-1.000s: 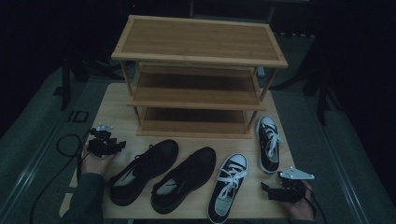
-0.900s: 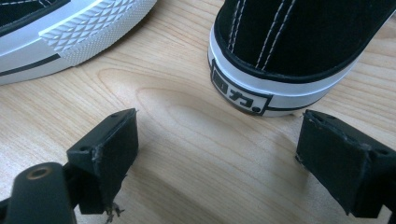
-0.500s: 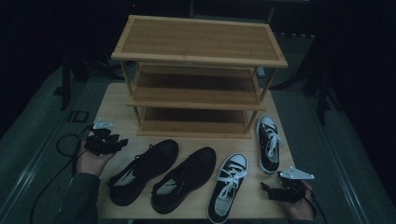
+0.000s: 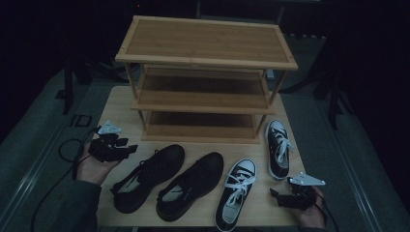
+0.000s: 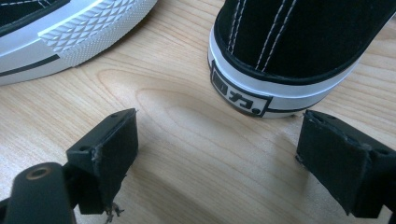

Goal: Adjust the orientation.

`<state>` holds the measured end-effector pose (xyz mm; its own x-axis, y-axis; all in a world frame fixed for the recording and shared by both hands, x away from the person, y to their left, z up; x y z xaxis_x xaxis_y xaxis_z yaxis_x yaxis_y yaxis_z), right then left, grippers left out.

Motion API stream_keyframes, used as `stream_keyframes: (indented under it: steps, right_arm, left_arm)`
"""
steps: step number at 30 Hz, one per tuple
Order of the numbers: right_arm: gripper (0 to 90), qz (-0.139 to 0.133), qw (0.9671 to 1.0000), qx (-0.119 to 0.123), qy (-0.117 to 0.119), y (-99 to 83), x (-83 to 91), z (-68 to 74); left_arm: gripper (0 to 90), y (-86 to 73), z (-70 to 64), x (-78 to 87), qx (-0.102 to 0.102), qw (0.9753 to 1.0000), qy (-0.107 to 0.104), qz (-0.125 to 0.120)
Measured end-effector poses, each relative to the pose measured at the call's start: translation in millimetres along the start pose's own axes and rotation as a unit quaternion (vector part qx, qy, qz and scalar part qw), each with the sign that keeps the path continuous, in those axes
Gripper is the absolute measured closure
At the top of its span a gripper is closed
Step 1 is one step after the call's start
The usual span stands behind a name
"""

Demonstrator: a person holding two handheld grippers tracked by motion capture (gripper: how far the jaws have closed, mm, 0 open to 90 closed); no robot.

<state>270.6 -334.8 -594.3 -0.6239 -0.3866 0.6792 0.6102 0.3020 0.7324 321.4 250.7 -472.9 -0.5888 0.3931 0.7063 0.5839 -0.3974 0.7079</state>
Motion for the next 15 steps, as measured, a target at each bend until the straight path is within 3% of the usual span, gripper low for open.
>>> stream_keyframes:
  steps: [9,15]
  right_arm:
    - [12.2,0.0,1.0,-0.001,-0.001,0.3,-0.3,0.0]
    - [12.2,0.0,1.0,-0.001,-0.001,0.3,-0.4,0.0]
  left_arm:
    - [48.8,3.4,-12.6,10.8,-0.027,0.9996,-0.004,0.012]
    - [48.7,2.7,-15.8,14.7,-0.031,0.9994,-0.011,0.015]
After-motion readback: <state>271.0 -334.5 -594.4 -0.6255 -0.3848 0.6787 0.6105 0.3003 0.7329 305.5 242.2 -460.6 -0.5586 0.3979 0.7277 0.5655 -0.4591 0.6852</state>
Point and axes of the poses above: each handheld gripper's, and its own axes: x roughly backward along the jaws, y roughly out of its top, z roughly to its left, the point moved 2 cm from there along -x, roughly forward along the jaws, and after that the axes turned 4 degrees about -x, right-handed, at the moved point
